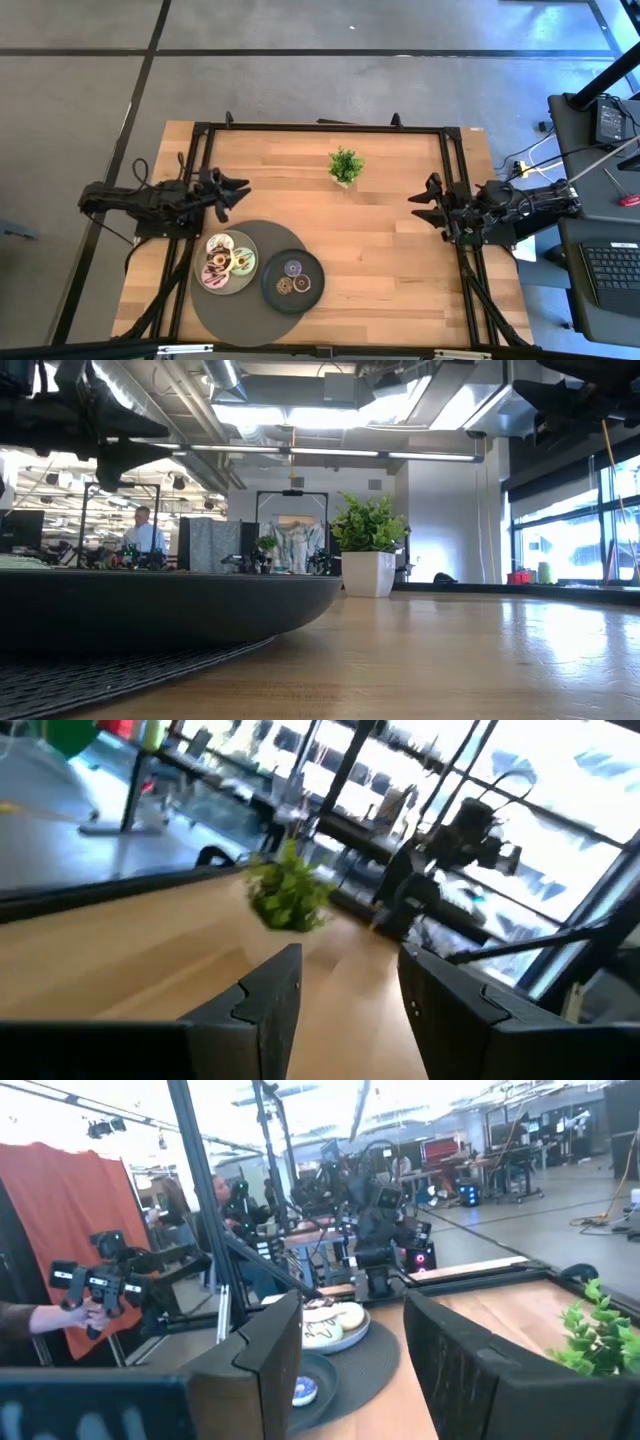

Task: Pick & Place donuts
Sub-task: Return to Home Position

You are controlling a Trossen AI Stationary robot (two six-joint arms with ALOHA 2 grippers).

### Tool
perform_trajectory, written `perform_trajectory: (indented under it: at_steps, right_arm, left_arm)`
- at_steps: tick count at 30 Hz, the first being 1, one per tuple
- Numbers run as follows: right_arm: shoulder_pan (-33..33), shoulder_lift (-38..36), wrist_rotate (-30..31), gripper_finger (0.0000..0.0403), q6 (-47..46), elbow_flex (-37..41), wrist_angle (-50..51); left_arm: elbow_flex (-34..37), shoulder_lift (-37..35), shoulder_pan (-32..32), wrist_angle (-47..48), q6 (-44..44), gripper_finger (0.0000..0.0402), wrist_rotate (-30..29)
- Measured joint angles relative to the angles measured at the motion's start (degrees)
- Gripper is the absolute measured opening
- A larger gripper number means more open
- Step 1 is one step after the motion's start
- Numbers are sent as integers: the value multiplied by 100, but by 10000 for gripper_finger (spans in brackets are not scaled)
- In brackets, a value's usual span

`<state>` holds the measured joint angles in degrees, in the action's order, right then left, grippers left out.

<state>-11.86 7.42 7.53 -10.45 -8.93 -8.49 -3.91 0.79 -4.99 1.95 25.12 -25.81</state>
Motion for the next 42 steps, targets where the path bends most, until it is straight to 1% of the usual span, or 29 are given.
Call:
perform_trajectory:
  at_steps: [2, 4, 8, 14, 20, 25, 34, 42]
  right_arm:
    - [0, 4, 27, 177, 63, 0, -55]
    - [0, 1, 38, 177, 103, 0, -128]
    - [0, 2, 38, 177, 99, 108, -211]
    - [0, -19, 11, 177, 179, 859, -1426]
    - [0, -21, 0, 177, 198, 847, -1172]
    - [0, -20, 63, 177, 57, 846, -392]
    - [1, -14, 84, 177, 45, 846, 638]
    - [0, 13, -6, 177, 43, 844, 634]
  left_arm:
    - [224, -10, -3, -315, 4, 165, 23]
    - [303, -19, -1, -490, -8, 166, 17]
    - [307, -69, 34, -498, -136, 164, 9]
    - [307, -67, 169, -489, -199, 166, 118]
    - [307, -64, 230, -484, -568, 163, 136]
    - [307, -64, 227, -482, -1036, 166, 134]
    - [305, -64, 227, -482, -789, 169, 140]
    - [305, -64, 227, -480, -789, 169, 143]
